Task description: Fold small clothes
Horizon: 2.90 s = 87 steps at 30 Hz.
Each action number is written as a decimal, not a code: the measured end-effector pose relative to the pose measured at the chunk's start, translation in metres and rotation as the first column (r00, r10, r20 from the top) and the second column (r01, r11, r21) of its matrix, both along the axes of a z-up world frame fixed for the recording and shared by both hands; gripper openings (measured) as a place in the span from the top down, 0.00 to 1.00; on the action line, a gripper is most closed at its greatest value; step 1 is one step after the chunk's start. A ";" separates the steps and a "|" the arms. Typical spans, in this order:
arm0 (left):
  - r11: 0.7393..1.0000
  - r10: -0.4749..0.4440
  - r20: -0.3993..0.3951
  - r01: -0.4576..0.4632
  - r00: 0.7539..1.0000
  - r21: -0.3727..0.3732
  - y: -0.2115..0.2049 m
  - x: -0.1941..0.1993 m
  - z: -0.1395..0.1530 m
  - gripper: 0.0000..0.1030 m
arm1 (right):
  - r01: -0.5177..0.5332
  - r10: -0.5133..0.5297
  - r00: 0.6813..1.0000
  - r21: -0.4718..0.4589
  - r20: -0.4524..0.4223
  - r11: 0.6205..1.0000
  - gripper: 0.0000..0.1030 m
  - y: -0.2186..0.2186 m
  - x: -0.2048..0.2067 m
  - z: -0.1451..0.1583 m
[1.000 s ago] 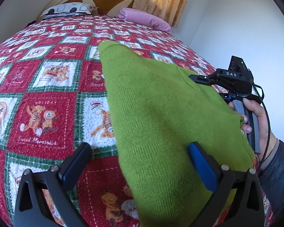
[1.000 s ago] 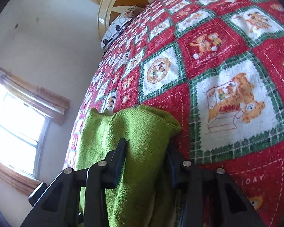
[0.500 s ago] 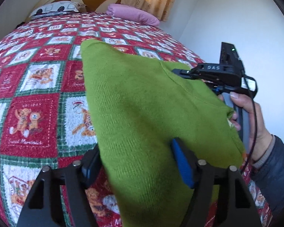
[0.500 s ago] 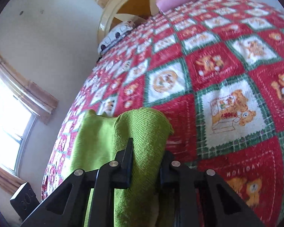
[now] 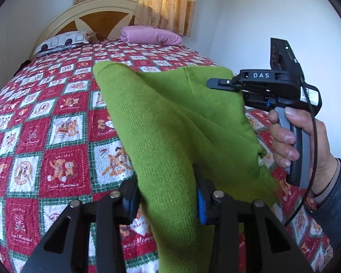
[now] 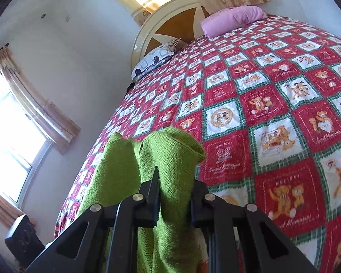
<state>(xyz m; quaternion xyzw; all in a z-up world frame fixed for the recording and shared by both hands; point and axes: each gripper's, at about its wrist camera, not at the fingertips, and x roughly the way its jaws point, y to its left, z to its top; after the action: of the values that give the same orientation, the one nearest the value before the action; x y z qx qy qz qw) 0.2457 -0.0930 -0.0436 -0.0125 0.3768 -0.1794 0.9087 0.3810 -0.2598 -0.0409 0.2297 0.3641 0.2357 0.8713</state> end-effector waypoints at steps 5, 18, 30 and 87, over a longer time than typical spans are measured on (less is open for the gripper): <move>1.000 -0.014 0.020 0.013 1.000 0.017 0.004 -0.018 0.013 0.61 | -0.019 0.019 1.000 0.021 0.003 1.000 0.82 0.010 -0.017 0.004; 0.999 0.022 0.052 -0.024 0.998 0.046 0.041 -0.067 0.026 0.61 | -0.112 0.112 0.994 0.058 0.007 0.992 0.82 0.062 -0.057 0.010; 0.994 0.089 0.087 -0.093 0.992 0.052 0.083 -0.115 0.035 0.61 | -0.203 0.201 0.979 0.068 0.030 0.977 0.82 0.124 -0.086 0.019; 0.881 0.472 -0.028 -0.472 0.881 -0.014 0.275 -0.200 -0.033 0.61 | -0.576 0.570 0.815 -0.034 -0.105 0.817 0.82 0.433 -0.096 -0.027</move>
<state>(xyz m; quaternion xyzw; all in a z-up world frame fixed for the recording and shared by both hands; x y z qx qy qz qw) 0.0455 0.1819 -0.0769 -0.1152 0.3715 0.0433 0.9202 0.2853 0.1729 -0.0678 0.0917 0.4624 0.4648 0.7495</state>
